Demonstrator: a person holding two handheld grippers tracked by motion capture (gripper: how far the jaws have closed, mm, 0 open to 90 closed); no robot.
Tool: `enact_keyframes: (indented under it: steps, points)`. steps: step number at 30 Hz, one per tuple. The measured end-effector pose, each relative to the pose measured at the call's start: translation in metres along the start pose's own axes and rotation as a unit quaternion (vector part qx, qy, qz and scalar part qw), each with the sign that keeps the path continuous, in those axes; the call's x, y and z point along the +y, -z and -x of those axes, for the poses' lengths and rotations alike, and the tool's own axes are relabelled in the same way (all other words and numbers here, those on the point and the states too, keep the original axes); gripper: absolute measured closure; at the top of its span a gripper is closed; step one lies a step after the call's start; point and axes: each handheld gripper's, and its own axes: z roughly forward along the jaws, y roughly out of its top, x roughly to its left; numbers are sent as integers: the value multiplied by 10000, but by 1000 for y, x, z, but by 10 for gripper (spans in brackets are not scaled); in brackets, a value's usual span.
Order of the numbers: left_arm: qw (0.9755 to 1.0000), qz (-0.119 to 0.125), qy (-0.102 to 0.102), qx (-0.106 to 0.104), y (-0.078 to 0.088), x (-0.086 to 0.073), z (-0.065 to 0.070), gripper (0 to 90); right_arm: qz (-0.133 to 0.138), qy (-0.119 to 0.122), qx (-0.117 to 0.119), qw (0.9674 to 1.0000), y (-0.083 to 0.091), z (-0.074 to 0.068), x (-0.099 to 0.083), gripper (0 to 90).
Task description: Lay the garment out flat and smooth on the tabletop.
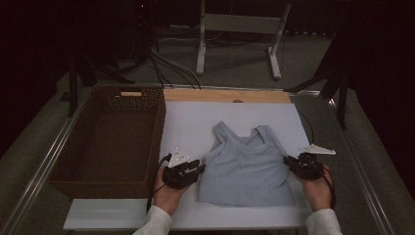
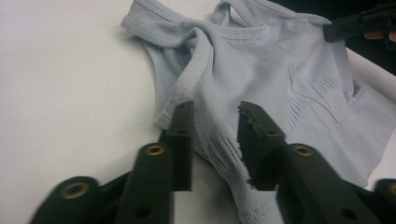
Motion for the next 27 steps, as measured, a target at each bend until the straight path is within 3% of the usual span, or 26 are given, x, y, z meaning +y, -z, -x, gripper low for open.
enact_keyframes:
  steps: [5, 11, 15, 21, 23, 27]
  points:
    - [9999, -70, -71, -88, -4, -1, 4, 608, 135, -9, -284, 9995, 0, 0, 0, 818]
    - [9997, -203, -95, -113, -11, -3, 7, 589, 179, -40, -277, 9994, 0, 1, 0, 809]
    - [9995, -254, -76, -142, -13, -5, 7, 588, 304, -17, -538, 9981, 2, 1, 1, 810]
    - [9990, -379, -141, -176, -17, -7, 11, 601, 320, -47, -434, 9985, 2, 0, 0, 793]
    - [9986, -464, -223, -114, -20, -8, 12, 652, 349, -60, -434, 9984, 3, 0, 0, 749]
    - [9974, -613, -372, -49, -24, -10, 14, 802, 347, -95, -321, 9988, 6, -2, 0, 550]
